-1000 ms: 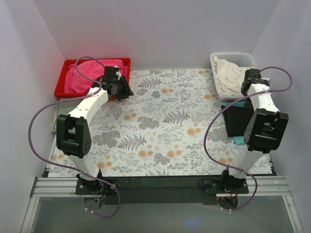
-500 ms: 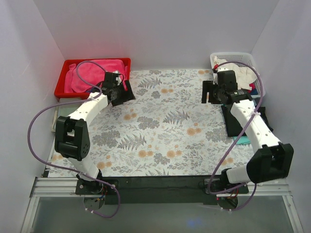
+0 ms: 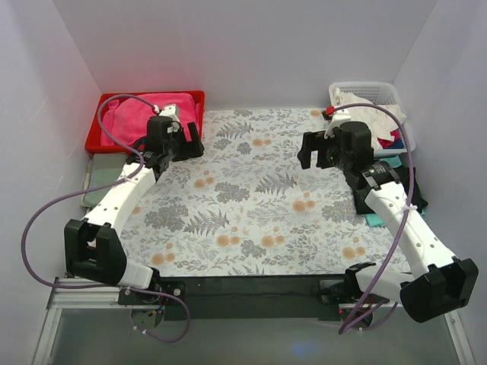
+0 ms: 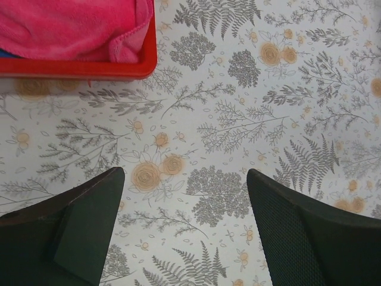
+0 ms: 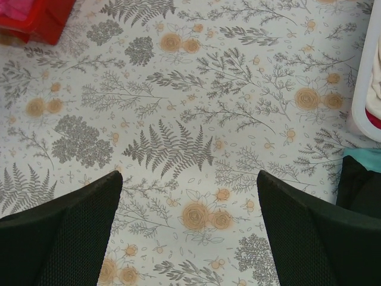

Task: Fold and stack the t-shirts
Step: Put the neatly folded tshirt into the corner of the board with the right arm

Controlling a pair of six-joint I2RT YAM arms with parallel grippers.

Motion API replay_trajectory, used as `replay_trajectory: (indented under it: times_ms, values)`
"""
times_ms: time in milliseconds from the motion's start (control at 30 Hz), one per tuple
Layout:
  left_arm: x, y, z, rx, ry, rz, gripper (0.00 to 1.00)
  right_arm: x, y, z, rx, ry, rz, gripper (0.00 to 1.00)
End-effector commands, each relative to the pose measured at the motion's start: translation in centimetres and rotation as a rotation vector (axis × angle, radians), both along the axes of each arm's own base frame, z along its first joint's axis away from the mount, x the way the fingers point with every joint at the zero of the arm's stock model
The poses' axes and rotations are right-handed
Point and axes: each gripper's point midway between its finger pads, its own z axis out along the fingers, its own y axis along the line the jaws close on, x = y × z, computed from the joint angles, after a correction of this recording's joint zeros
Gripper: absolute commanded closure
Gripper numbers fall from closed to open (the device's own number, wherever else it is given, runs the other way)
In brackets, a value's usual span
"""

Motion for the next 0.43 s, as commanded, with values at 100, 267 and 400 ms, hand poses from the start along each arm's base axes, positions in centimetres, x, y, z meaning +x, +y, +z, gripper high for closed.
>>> replay_trajectory:
  times_ms: [100,267,400]
  values:
    - [-0.5,2.6,3.1,0.139,-0.146,0.016,0.16,-0.1,-0.9,-0.4,-0.067,-0.033,-0.020,0.02]
    - [-1.3,2.8,4.1,0.138,-0.196,0.016,0.16,-0.7,-1.5,-1.2,-0.101,-0.034,-0.028,0.01]
    - [-1.7,2.7,3.9,0.117,-0.192,0.019,0.16,-0.5,-2.1,-0.7,-0.110,-0.056,-0.059,0.01]
